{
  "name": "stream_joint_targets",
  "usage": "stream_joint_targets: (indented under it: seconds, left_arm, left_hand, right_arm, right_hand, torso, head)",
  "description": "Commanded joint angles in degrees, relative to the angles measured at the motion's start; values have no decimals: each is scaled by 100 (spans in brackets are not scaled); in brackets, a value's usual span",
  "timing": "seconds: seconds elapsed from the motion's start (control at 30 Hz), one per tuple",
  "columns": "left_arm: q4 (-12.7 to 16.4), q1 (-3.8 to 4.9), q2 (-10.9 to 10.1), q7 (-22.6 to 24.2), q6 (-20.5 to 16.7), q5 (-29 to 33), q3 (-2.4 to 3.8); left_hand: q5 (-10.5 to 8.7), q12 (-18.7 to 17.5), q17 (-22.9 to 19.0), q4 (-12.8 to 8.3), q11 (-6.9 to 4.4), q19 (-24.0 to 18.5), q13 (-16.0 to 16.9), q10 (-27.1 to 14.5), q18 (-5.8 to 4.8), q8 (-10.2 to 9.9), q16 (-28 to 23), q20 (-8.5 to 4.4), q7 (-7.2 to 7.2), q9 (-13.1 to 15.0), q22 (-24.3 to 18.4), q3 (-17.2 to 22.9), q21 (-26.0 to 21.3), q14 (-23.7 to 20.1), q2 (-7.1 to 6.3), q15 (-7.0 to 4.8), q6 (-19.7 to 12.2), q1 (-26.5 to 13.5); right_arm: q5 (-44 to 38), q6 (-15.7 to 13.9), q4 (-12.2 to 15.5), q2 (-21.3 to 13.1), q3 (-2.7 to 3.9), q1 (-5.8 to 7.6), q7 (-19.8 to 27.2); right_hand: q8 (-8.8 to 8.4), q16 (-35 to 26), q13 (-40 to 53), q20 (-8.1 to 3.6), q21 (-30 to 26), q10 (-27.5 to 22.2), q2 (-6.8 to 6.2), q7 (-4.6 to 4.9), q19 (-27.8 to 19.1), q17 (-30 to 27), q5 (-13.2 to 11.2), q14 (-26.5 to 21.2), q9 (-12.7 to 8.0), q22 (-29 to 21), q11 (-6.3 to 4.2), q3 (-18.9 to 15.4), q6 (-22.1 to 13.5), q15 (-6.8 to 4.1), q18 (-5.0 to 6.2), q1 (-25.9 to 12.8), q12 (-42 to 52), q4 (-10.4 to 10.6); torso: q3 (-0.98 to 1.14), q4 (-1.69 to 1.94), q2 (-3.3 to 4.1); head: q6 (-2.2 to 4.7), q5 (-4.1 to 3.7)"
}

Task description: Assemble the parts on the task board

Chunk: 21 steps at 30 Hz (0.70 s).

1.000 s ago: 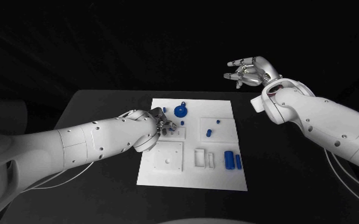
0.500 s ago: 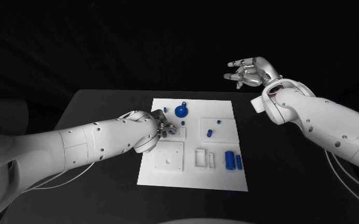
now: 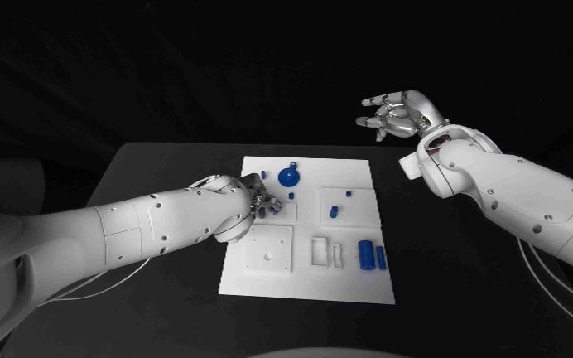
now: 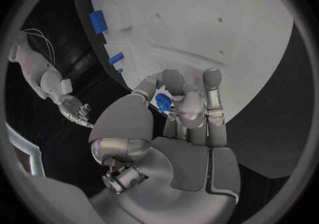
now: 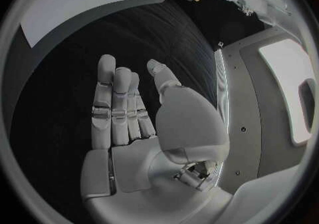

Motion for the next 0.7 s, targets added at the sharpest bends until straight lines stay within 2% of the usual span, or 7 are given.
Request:
stream_joint_targets:
  seconds: [0.03,0.7]
  left_arm:
    - [-12,-28,18,-27,132,-46,-13]
    - [45,-29,-39,-87,393,-74,-13]
  left_hand:
    - [7,38,0,-138,-49,2,7,243,59,23,21,-8,-676,-9,103,169,21,-1,25,-18,1169,95]
    - [8,27,6,-146,-54,-6,18,241,50,26,26,-21,-675,-25,101,176,37,-1,25,-18,1167,122]
  right_arm:
    - [8,76,-4,4,3,1,59]
    - [8,92,-21,8,3,1,62]
  right_hand:
    - [-16,23,-8,20,17,-34,15,10,-20,-7,29,-41,5,9,18,33,8,7,81,-53,18,7]
    - [-15,28,-8,19,18,-30,22,9,-14,-5,32,-37,6,11,16,26,15,5,81,-62,21,6]
  torso:
    - [2,0,-2]
    - [-2,4,-2]
  head:
    - [-7,0]
    - [-27,-5]
